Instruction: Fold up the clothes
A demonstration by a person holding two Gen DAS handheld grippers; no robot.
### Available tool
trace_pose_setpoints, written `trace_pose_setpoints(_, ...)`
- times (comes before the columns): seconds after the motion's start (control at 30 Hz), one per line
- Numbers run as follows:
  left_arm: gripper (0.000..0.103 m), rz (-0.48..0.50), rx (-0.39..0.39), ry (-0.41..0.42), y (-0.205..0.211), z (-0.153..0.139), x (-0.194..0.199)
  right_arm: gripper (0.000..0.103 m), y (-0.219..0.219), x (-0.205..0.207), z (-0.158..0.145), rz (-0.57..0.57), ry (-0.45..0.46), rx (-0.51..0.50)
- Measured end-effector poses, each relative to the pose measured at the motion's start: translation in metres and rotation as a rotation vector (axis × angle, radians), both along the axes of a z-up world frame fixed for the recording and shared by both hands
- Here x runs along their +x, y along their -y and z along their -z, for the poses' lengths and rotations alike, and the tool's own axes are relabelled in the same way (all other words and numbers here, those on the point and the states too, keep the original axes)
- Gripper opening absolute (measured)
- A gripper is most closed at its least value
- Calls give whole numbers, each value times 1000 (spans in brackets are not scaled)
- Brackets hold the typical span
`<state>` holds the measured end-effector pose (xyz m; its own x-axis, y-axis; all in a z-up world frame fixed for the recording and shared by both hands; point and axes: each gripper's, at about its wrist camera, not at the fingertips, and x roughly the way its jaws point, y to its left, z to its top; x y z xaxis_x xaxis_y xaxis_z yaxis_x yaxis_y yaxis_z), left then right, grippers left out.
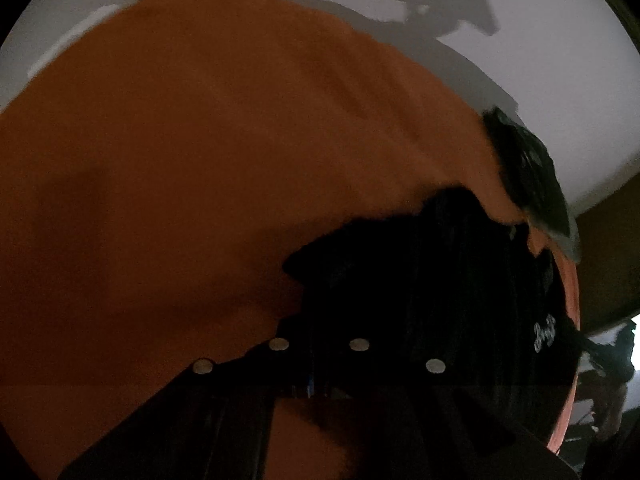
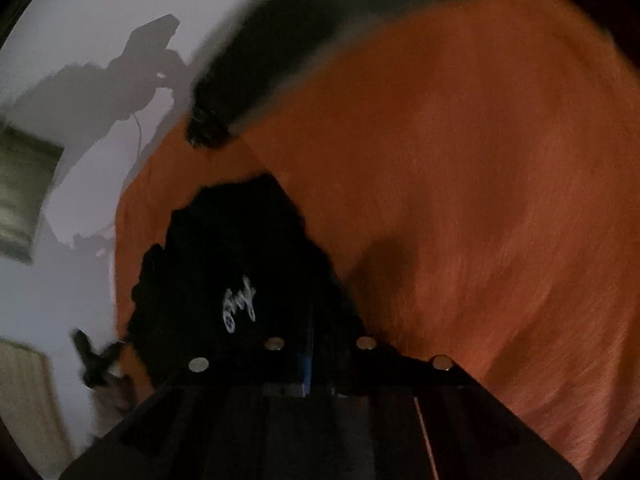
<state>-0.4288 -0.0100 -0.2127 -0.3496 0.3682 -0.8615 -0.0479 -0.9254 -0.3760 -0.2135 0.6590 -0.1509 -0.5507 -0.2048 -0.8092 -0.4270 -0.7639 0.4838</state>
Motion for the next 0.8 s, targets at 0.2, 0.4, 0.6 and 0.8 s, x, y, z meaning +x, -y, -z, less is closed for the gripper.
trace_pose_setpoints(0.2,9,-98,-87,86,27,19,-9,12,45,-26,-17,-320,131,334)
trace_pose_setpoints(0.4,51,-32,54,195,8,40,6,34,-9,-33,4,-89,144,129)
trace_pose_setpoints(0.6,56,75,27,172,-31,36,0,44,74,-101,-2,-342,35,376)
trace_pose_setpoints(0.8,4,43,-48,114,-48,37,-13,60,211,-154,34,-789,-6,688)
